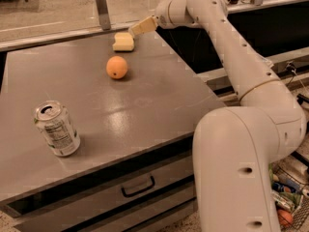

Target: Pick sponge

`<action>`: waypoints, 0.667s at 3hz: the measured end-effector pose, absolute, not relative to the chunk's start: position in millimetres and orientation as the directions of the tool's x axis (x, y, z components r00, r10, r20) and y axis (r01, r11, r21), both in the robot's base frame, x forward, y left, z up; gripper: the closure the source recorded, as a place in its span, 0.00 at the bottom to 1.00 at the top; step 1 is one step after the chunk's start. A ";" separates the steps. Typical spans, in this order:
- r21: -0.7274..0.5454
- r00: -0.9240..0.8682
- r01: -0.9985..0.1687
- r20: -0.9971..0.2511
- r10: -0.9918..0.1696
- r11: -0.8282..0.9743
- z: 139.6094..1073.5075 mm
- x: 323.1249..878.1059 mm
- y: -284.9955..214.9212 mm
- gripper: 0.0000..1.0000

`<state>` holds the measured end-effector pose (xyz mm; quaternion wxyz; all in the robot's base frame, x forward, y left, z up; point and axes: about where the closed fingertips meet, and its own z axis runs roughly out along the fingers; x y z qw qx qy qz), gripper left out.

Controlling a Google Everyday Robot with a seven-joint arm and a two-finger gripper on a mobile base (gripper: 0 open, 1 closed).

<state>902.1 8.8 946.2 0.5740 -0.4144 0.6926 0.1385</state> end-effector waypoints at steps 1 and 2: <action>-0.268 0.006 -0.757 -0.915 -0.403 0.596 926.3 910.2 28.0 0.00; -0.265 0.002 -0.774 -0.909 -0.417 0.575 908.6 912.8 39.1 0.00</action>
Offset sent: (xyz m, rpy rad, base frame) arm 0.0165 0.0348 -0.0531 -0.0208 0.0389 0.0747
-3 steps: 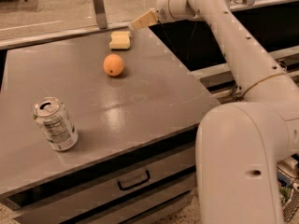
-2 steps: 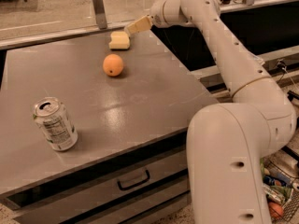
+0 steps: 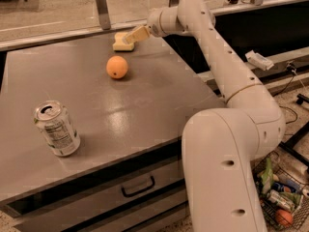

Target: Pick sponge

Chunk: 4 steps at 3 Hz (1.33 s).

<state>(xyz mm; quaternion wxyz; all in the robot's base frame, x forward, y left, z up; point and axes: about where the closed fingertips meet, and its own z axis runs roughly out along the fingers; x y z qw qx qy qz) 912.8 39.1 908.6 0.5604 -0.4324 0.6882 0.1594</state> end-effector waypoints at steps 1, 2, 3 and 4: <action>-0.265 -0.003 -0.785 -0.902 -0.431 0.560 893.9 914.5 47.8 0.00; -0.265 -0.004 -0.785 -0.902 -0.432 0.560 892.8 914.6 48.2 0.00; -0.241 -0.047 -0.798 -0.889 -0.456 0.552 869.5 914.2 56.7 0.00; -0.230 -0.057 -0.805 -0.888 -0.457 0.547 862.2 914.9 60.6 0.00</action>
Offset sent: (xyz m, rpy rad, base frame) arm 0.0038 0.0117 -0.0337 -0.0340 0.0338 0.0170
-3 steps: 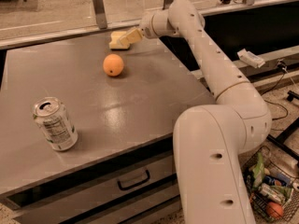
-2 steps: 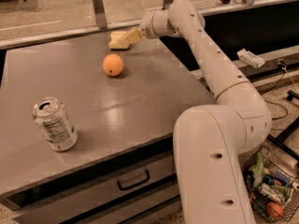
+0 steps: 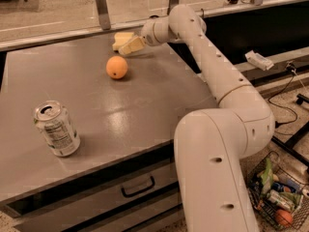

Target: Pick sponge

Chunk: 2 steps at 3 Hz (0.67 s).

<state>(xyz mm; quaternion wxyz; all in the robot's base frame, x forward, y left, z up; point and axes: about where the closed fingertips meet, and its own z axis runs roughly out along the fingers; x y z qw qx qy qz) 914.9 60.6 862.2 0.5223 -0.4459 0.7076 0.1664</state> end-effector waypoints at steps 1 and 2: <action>-0.207 -0.077 -0.815 -0.887 -0.455 0.541 851.6 914.5 64.1 0.00; -0.185 -0.092 -0.825 -0.889 -0.449 0.535 844.1 913.2 67.7 0.18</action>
Offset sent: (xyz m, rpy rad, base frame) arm 0.0004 0.0031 -0.0193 0.0210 0.0660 0.0216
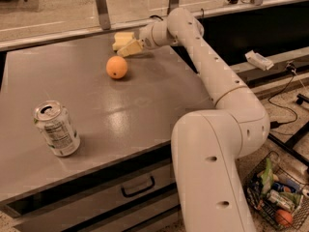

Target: Pick sponge

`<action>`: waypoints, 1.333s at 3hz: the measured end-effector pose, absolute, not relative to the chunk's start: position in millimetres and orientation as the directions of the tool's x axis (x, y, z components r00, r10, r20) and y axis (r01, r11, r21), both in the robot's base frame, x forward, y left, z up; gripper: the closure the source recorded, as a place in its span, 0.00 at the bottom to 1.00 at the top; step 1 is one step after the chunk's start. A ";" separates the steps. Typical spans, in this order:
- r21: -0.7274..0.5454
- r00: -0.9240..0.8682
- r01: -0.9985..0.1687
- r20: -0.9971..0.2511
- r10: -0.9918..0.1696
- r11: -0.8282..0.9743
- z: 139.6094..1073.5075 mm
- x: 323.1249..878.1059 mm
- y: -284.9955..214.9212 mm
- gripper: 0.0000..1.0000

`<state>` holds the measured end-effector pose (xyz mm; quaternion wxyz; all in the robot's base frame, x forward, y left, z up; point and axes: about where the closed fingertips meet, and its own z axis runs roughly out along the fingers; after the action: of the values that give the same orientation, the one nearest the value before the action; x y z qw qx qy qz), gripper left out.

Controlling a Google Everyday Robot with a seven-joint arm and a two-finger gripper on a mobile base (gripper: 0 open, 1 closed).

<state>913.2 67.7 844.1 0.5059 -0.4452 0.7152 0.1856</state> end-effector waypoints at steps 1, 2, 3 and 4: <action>-0.180 -0.096 -0.830 -0.887 -0.452 0.529 841.9 911.9 69.8 0.41; -0.181 -0.097 -0.831 -0.884 -0.457 0.527 842.3 911.0 69.2 0.65; -0.190 -0.093 -0.828 -0.882 -0.463 0.528 844.5 910.9 66.3 0.87; -0.202 -0.088 -0.823 -0.878 -0.471 0.530 847.1 911.2 63.4 1.00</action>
Offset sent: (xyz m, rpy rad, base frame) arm -0.0028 -0.0071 0.0058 -0.0131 0.0026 0.0008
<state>911.2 63.4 847.1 0.5022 -0.4516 0.7162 0.1756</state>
